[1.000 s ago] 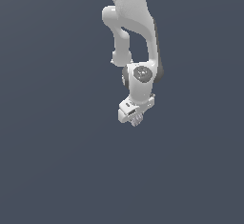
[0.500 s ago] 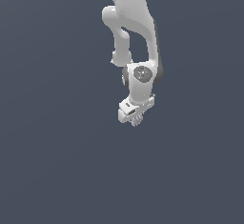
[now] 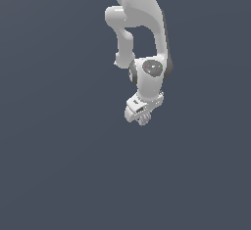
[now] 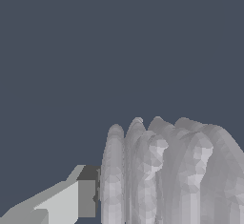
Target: Pick up the object and move it to a goal position.
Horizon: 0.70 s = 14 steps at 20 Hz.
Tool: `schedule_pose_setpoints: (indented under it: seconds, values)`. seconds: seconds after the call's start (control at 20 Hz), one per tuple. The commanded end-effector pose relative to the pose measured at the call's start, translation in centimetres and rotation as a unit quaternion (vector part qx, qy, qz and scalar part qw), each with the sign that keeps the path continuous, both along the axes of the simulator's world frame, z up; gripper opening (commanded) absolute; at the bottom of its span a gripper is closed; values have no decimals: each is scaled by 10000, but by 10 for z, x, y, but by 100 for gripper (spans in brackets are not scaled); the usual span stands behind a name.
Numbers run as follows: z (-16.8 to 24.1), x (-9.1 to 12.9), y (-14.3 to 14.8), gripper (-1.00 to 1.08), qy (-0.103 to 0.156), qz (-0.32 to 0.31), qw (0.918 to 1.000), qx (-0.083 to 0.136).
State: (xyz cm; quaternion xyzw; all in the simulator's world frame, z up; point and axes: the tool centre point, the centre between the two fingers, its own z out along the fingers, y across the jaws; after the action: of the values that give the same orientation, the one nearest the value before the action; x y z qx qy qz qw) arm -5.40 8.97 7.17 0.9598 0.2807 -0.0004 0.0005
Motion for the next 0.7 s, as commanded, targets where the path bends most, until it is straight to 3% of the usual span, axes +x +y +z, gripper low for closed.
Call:
schedule_pose_setpoints:
  seconds: [0.0, 0.65]
  values:
    - [15, -4, 9, -100, -5, 4, 10000, 0]
    - [128, -35, 80, -100, -3, 11, 10000, -3]
